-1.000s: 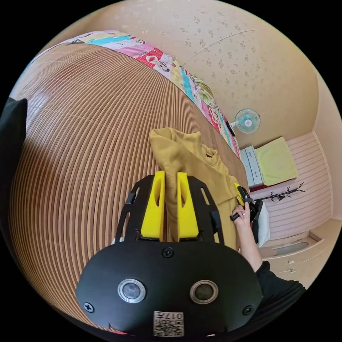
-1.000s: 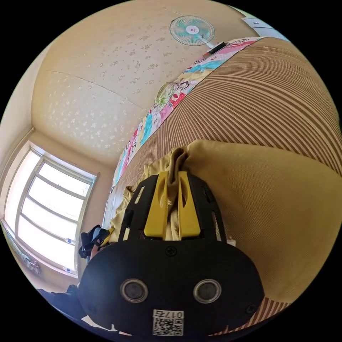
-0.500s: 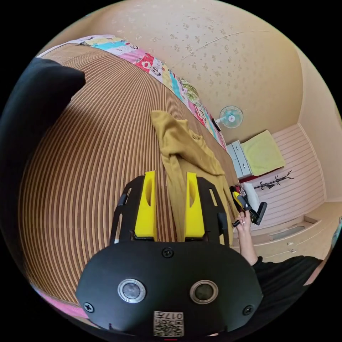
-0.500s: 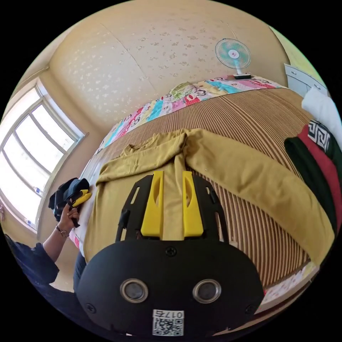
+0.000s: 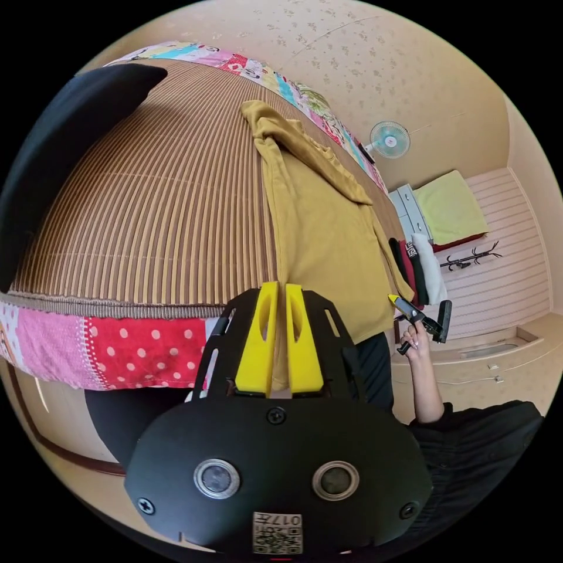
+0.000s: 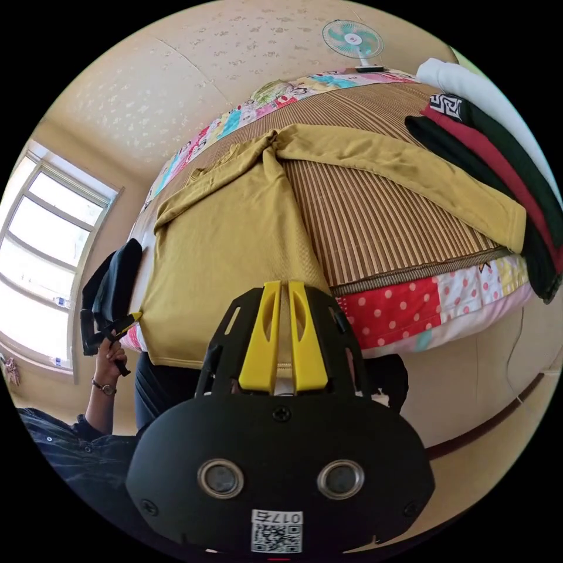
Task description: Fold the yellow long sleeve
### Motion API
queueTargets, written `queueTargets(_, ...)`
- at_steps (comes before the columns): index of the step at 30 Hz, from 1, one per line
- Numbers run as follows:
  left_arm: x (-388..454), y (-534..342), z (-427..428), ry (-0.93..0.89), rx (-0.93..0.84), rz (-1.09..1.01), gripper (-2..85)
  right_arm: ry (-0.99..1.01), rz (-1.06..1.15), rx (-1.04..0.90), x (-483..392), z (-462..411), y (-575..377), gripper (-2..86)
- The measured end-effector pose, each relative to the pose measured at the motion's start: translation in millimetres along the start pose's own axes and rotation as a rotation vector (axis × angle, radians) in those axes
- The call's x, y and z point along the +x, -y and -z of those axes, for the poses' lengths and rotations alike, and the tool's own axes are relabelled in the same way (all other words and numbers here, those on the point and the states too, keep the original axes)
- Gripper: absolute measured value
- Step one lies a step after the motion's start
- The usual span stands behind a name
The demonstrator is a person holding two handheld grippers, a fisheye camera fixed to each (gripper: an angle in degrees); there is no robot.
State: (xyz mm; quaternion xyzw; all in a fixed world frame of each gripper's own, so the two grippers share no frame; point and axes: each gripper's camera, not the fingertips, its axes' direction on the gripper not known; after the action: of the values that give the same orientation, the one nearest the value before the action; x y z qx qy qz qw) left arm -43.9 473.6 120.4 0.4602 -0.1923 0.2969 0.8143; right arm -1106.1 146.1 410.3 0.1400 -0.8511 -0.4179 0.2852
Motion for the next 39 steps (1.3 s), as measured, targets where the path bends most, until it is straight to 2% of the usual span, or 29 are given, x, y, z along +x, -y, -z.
queueTargets(3,-2.6,-7.7,3.4,0.009,0.039,0.039,2.0,0.188,-0.192,0.133,47.3,27.3,8.7,8.7)
queueTargets(5,-5.3,-14.9,10.4,0.039,0.075,0.074,2.0,0.406,-0.456,0.313,116.8,48.5,10.1,11.2)
queueTargets(8,-12.7,-26.6,23.5,-0.022,0.118,0.103,4.5,0.540,-0.752,0.513,190.0,63.8,9.6,12.0)
queueTargets(11,-16.9,-35.6,34.9,-0.019,0.136,0.126,5.3,0.577,-0.956,0.598,226.8,72.7,13.5,12.2)
queueTargets(13,-16.2,-38.9,40.7,0.010,0.142,0.127,5.6,0.559,-1.051,0.581,236.8,71.2,18.5,11.7)
queueTargets(16,-15.9,-41.9,46.2,0.024,0.147,0.151,6.1,0.537,-1.090,0.550,240.8,62.0,36.5,9.5)
queueTargets(18,-14.7,-42.0,51.2,0.016,0.167,0.158,6.4,0.443,-1.085,0.568,233.3,65.8,49.7,7.0)
queueTargets(20,-14.2,-40.3,59.7,0.017,0.192,0.158,6.6,0.285,-0.945,0.616,206.4,84.7,83.5,4.5)
queueTargets(24,-9.3,-50.2,93.9,0.083,0.289,0.150,7.8,0.170,-0.641,0.779,105.8,124.2,149.1,3.6)
queueTargets(26,-9.4,-56.5,102.8,0.079,0.312,0.145,7.8,0.161,-0.326,0.848,-0.4,132.1,199.6,3.4)
queueTargets(28,-10.5,-62.6,106.1,0.068,0.324,0.144,7.8,0.207,-0.115,0.823,-83.9,116.0,230.3,3.4)
queueTargets(30,-11.6,-72.3,102.3,0.070,0.343,0.154,7.8,0.232,0.063,0.750,-164.4,82.2,246.2,3.5)
queueTargets(32,-13.6,-76.3,92.4,0.067,0.336,0.164,7.9,0.216,0.284,0.620,-263.0,9.7,239.5,3.9)
queueTargets(33,-16.2,-77.2,83.3,0.053,0.319,0.176,7.9,0.215,0.334,0.578,-283.4,-13.3,233.7,4.1)
queueTargets(35,-19.7,-76.8,69.6,0.022,0.295,0.192,8.2,0.231,0.499,0.316,-344.8,-120.6,201.0,5.6)
queueTargets(37,-20.8,-74.2,59.1,0.001,0.276,0.198,8.3,0.226,0.557,0.059,-367.2,-200.3,166.9,6.6)
queueTargets(39,-17.1,-64.8,51.3,-0.014,0.256,0.179,8.5,0.234,0.520,0.004,-364.4,-231.5,126.6,7.0)
